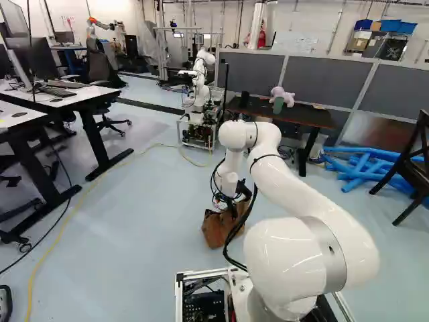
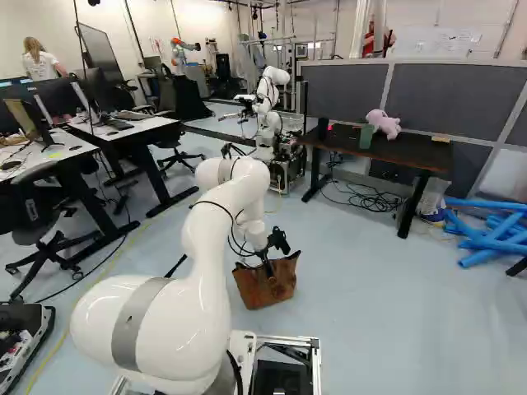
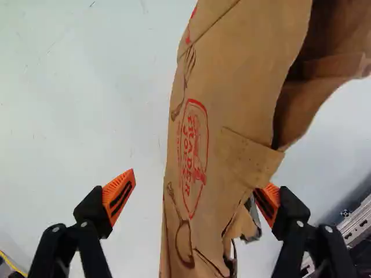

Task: Pick up the bag on the ground and place it on the table

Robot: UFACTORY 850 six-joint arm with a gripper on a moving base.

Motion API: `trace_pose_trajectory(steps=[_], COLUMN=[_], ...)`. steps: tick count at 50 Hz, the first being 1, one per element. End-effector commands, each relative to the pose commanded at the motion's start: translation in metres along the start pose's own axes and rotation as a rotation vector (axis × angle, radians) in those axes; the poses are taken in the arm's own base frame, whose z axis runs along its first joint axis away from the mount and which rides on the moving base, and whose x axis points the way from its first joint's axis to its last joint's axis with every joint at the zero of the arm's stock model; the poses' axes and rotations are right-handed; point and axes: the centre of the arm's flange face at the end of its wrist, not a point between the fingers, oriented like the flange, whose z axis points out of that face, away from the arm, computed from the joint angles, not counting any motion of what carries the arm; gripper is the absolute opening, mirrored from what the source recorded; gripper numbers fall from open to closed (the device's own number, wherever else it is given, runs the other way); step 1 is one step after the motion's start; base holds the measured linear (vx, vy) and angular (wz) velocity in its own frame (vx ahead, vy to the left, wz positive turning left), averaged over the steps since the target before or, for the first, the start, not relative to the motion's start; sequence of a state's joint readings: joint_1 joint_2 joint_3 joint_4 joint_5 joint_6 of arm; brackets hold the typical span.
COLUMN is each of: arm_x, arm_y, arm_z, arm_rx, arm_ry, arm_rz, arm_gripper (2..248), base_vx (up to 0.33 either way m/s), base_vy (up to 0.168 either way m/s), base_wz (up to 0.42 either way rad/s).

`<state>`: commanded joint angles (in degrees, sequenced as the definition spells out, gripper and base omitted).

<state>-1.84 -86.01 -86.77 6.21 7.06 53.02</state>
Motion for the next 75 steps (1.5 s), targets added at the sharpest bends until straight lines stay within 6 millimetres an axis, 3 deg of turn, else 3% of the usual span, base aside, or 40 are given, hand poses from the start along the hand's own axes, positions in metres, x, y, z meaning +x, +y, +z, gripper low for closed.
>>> trace_pose_trajectory(steps=[5,6,11,12,16,17,21,22,26,27,32,33,45,75], arm_x=[0.0,0.0,0.0,0.0,0.0,0.0,0.0,0.0,0.0,0.0,0.0,0.0,0.0,0.001], arm_y=[0.0,0.0,0.0,0.0,0.0,0.0,0.0,0.0,0.0,0.0,0.0,0.0,0.0,0.0], arm_z=[0.001,0.001,0.001,0.001,0.001,0.001,0.001,0.001,0.001,0.001,0.001,0.001,-0.004,-0.048], arm_rx=[0.0,0.0,0.0,0.0,0.0,0.0,0.0,0.0,0.0,0.0,0.0,0.0,0.0,-0.012], arm_ry=[0.0,0.0,0.0,0.0,0.0,0.0,0.0,0.0,0.0,0.0,0.0,0.0,0.0,-0.01], arm_rz=[0.0,0.0,0.0,0.0,0.0,0.0,0.0,0.0,0.0,0.0,0.0,0.0,0.0,0.0], arm_gripper=[244,210,210,172,172,135,135,97,97,59,59,24,21,21], base_vx=[0.0,0.0,0.0,0.0,0.0,0.0,0.0,0.0,0.0,0.0,0.0,0.0,0.0,0.0], base_vy=[0.0,0.0,0.0,0.0,0.0,0.0,0.0,0.0,0.0,0.0,0.0,0.0,0.0,0.0], base_wz=[0.0,0.0,0.0,0.0,0.0,0.0,0.0,0.0,0.0,0.0,0.0,0.0,0.0,0.0])
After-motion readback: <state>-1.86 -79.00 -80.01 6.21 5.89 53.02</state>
